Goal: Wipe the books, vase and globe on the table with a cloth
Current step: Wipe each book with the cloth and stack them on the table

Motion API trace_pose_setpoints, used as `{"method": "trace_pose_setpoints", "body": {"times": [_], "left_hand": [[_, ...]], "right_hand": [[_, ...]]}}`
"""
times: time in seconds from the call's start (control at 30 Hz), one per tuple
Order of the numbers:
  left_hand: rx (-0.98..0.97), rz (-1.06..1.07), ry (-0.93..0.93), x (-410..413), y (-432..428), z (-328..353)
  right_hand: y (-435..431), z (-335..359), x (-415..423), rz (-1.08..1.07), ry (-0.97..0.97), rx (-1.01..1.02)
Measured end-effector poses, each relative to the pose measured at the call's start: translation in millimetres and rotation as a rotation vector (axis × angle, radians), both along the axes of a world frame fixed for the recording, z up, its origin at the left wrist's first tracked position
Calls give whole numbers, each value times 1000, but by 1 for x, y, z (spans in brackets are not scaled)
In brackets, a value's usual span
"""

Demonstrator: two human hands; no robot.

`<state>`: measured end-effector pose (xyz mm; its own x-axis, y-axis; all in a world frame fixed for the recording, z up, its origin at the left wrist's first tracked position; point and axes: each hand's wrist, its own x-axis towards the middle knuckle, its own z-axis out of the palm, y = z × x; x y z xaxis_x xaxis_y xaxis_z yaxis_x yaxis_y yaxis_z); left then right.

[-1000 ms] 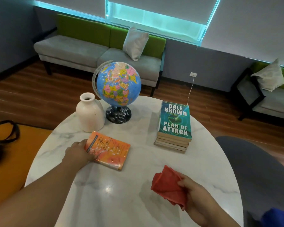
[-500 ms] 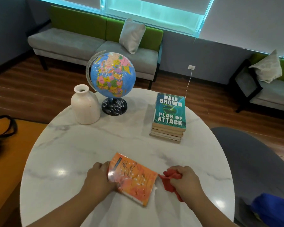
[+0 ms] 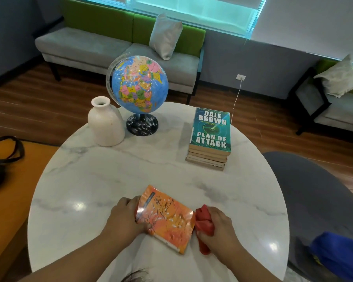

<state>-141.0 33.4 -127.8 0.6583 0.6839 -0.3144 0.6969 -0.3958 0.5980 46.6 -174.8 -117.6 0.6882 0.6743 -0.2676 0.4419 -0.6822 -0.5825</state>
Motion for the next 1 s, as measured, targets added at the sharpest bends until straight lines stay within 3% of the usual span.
{"method": "trace_pose_setpoints", "body": {"times": [0.2, 0.37, 0.47, 0.57, 0.73, 0.9, 1.0], "left_hand": [[18, -9, 7, 1, 0, 3], [17, 1, -12, 1, -2, 2], [22, -3, -5, 1, -1, 2], [33, -7, 2, 2, -1, 2], [32, -7, -3, 1, -2, 0], [29, -1, -14, 2, -1, -1], [31, -6, -12, 2, -2, -1]], "right_hand": [[11, 14, 5, -101, -86, 71], [14, 25, -16, 40, 18, 247], [15, 21, -22, 214, -4, 180], [12, 11, -24, 380, -178, 63], [13, 12, -20, 232, -155, 160], [14, 10, -14, 373, -196, 149], [20, 15, -13, 354, -219, 96]]}}
